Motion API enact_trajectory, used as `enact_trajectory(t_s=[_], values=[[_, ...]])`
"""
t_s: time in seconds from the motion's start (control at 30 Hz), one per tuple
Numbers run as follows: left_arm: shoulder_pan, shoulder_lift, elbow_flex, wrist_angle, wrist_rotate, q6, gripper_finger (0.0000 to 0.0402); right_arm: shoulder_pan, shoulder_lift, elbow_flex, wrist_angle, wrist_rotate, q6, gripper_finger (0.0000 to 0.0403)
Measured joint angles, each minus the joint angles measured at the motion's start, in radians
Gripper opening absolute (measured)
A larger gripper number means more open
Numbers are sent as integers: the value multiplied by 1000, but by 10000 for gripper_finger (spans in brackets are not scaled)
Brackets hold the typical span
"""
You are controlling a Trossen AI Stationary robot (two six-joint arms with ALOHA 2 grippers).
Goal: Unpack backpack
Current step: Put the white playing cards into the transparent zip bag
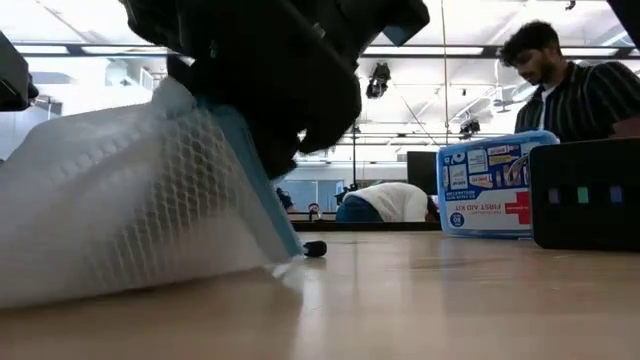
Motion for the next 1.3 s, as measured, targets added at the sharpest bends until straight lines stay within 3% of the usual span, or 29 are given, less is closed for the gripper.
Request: enact_trajectory(t_s=[0.3, 0.6, 0.93, 1.03, 1.13, 1.2, 1.3], values=[[-3, 0, -1, 3, 0, -15, 5, 49, -74, 0, -164, 6, -8, 285], [-4, -1, -1, 7, 1, -15, 5, 107, -160, -14, -433, 64, 63, 225], [-6, -6, 9, 8, 10, -1, 5, 133, -169, -133, -475, 345, 148, 145], [-6, -24, 66, -28, 9, 37, 5, 130, -168, -150, -427, 325, 156, 117], [-6, -34, 137, -90, -9, 83, 5, 136, -168, -162, -288, 192, 154, 92], [-4, -36, 189, -126, -41, 121, 5, 143, -168, -165, -220, 110, 169, 75], [-3, -35, 256, -130, -122, 213, 5, 153, -158, -180, -68, 94, 163, 49]])
